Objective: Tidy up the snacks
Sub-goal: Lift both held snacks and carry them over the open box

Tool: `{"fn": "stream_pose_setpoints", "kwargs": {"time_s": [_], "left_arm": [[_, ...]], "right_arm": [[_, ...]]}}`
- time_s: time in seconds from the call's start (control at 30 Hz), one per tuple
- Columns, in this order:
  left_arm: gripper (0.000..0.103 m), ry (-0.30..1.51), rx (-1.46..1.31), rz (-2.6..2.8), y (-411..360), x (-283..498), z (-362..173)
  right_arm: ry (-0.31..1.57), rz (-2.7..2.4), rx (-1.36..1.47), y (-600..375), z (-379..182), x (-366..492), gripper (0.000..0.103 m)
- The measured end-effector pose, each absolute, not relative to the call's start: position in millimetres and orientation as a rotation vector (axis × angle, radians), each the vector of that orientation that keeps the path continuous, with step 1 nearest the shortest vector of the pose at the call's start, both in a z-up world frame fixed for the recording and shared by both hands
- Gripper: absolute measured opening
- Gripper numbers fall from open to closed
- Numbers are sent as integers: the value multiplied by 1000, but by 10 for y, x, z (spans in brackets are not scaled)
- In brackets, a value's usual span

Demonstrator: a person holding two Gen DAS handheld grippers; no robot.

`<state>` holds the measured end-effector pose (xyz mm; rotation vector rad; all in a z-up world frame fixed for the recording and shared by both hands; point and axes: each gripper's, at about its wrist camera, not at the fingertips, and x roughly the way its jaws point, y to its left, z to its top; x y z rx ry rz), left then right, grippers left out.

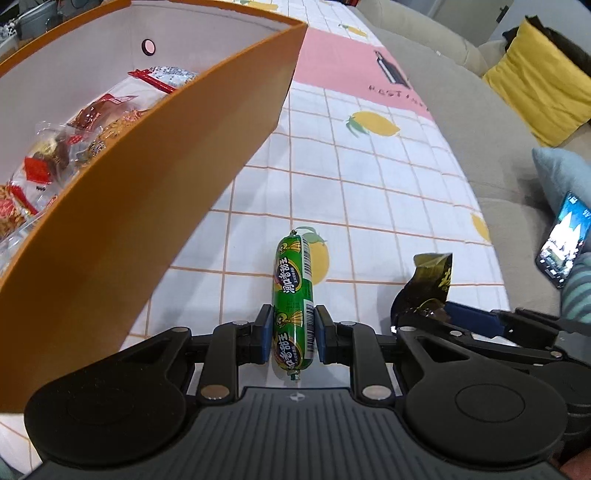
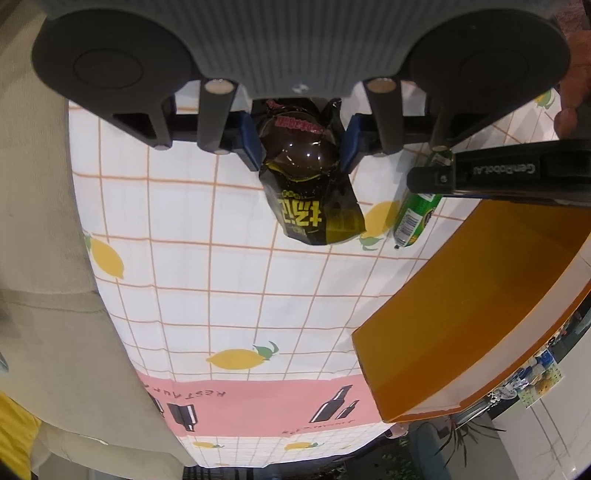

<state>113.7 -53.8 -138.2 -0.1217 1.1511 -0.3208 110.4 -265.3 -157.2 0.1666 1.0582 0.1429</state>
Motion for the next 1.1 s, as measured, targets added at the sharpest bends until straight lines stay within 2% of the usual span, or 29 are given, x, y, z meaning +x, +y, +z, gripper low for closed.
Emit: {"fn": "stream_pose_setpoints", "kwargs": {"time_s": [0.17,0.63,1.1], "left_arm": [[25,1098,-164,-341,-473,1047,-1222],[25,931,-224,-377,-427,928,-654],[25,786,-225,-278,18,1238,-86]], "right_arm": [[1023,140,206,-2674,-1465,1007,40],[848,148,288,-2660,-966,849,39],[685,252,322,-2404,-284,1312,38]]}}
